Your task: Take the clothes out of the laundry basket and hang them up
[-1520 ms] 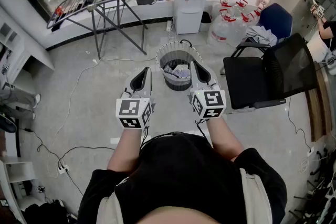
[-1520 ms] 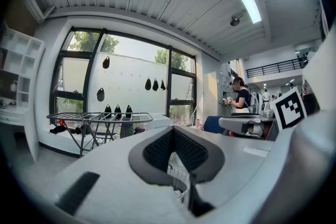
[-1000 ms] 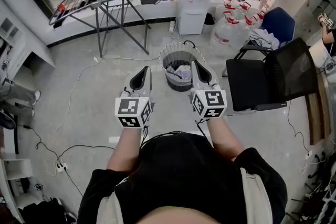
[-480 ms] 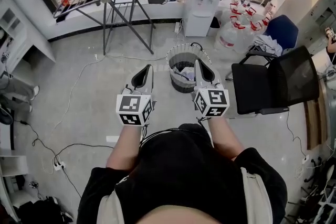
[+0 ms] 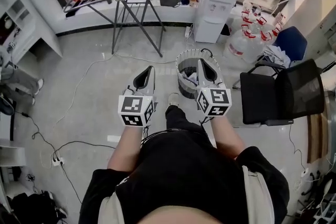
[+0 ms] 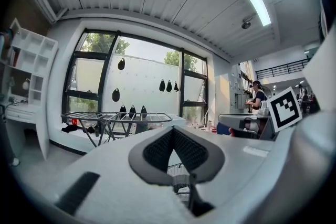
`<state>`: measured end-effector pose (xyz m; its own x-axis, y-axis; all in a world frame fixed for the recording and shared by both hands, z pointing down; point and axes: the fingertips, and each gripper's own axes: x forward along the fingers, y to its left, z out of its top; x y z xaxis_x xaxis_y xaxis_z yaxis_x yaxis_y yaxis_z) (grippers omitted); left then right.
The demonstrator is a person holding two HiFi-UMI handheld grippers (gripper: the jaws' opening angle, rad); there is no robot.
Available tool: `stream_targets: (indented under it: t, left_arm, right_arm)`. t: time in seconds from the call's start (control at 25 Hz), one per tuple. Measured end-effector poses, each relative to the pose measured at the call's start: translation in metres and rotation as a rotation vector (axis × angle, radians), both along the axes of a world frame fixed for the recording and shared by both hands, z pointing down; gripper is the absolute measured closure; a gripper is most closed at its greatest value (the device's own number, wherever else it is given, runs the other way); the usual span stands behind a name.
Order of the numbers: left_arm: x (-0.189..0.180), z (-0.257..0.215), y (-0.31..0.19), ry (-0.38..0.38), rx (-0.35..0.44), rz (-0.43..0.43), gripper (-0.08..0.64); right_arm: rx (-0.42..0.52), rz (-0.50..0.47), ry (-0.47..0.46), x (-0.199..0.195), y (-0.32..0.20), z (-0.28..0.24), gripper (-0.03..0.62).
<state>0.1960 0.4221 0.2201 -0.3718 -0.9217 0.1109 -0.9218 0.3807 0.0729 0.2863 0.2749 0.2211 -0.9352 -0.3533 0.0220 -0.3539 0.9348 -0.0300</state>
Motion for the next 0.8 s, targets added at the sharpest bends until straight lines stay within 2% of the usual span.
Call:
stream_targets:
  t: [0.36,0.8]
  left_arm:
    - [-0.070,0.011,-0.041,-0.001,-0.019,-0.013,0.552]
    - [-0.183,0.014,-0.167,0.013,-0.061,0.032,0.551]
  right_arm:
    - [-0.009,-0.013,-0.010,-0.077,-0.045,0.007,0.580]
    - [-0.054,0.029,0.000,-0.182,-0.165,0.016,0.580]
